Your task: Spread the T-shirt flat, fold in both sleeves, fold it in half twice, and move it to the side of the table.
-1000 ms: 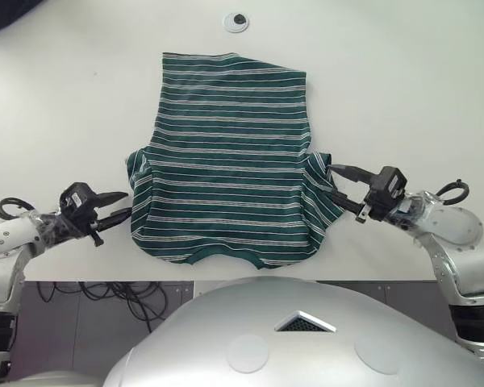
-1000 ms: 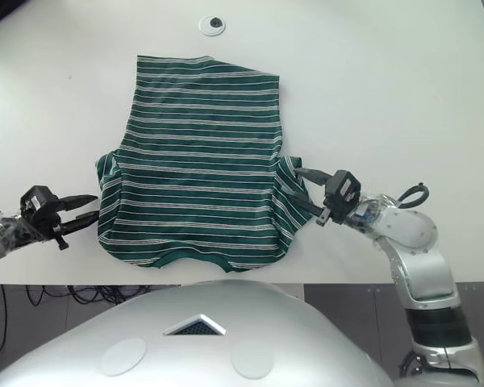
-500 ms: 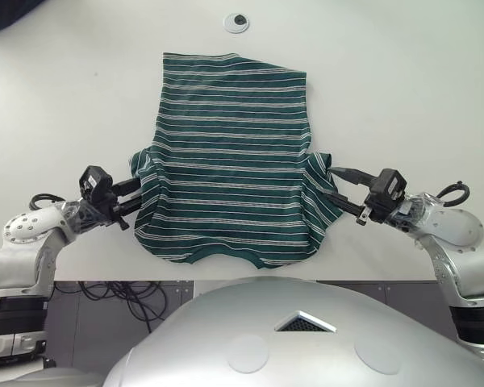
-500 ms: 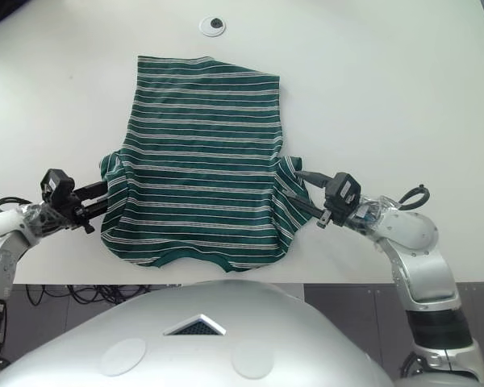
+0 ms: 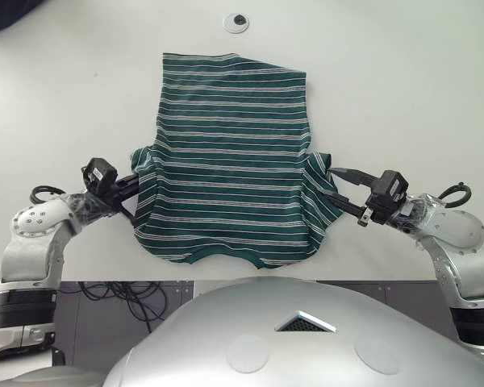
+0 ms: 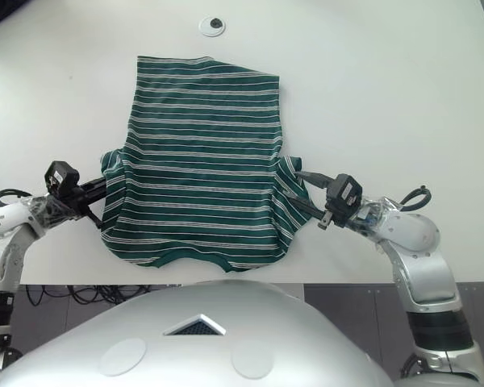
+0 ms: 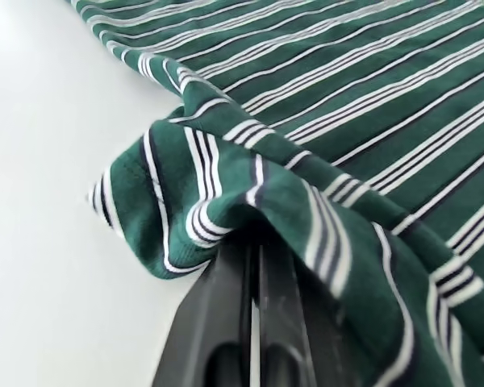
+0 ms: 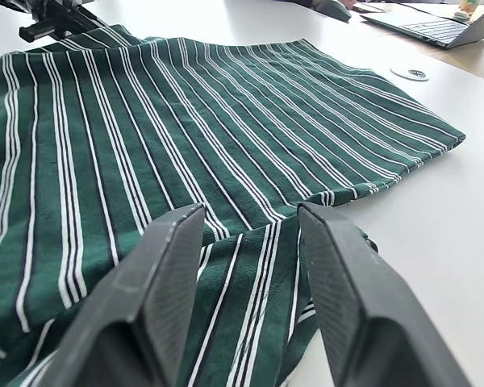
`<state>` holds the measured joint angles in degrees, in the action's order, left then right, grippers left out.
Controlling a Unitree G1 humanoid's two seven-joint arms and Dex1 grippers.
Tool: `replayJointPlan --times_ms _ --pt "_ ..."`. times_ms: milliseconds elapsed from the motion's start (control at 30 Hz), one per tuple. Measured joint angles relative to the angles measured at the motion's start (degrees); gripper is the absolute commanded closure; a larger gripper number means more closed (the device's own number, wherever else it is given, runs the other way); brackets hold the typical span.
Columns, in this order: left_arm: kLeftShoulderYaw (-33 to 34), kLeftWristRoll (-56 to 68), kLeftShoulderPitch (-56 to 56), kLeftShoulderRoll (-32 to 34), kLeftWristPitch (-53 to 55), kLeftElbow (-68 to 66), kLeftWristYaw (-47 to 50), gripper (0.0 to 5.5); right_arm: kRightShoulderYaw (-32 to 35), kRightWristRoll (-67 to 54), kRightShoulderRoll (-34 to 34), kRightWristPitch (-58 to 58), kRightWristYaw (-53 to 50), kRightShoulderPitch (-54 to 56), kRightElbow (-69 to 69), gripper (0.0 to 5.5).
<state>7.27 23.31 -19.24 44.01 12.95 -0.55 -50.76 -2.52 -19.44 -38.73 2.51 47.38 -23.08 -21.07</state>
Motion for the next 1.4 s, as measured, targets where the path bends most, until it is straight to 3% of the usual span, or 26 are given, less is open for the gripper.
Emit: replayJointPlan --times_ms 400,667,867,1167,1400 --pt "12.13 9.64 0.79 5.81 4.57 -5.67 -17.40 5.48 -0.33 1.30 0.19 -0.70 0.01 0.14 1.27 3.37" --pt "15.01 10.77 1.01 5.85 5.77 -4.43 -20.18 5.48 -0.39 1.33 0.19 -1.14 0.22 0.39 1.82 3.37" --pt "16.49 15.50 0.75 5.60 11.67 5.01 -20.55 5.48 -0.40 1.32 0.20 -1.24 0.24 0.56 2.04 3.37" --pt "7.15 15.11 4.41 1.61 15.79 15.56 -13.89 5.48 -0.21 1.30 0.19 -1.83 0.14 0.44 2.08 3.37" --pt "-3.11 8.73 8.47 -3.98 14.64 14.29 -8.34 5.48 2.50 -1.57 0.10 1.64 -0.22 -0.47 2.27 3.37"
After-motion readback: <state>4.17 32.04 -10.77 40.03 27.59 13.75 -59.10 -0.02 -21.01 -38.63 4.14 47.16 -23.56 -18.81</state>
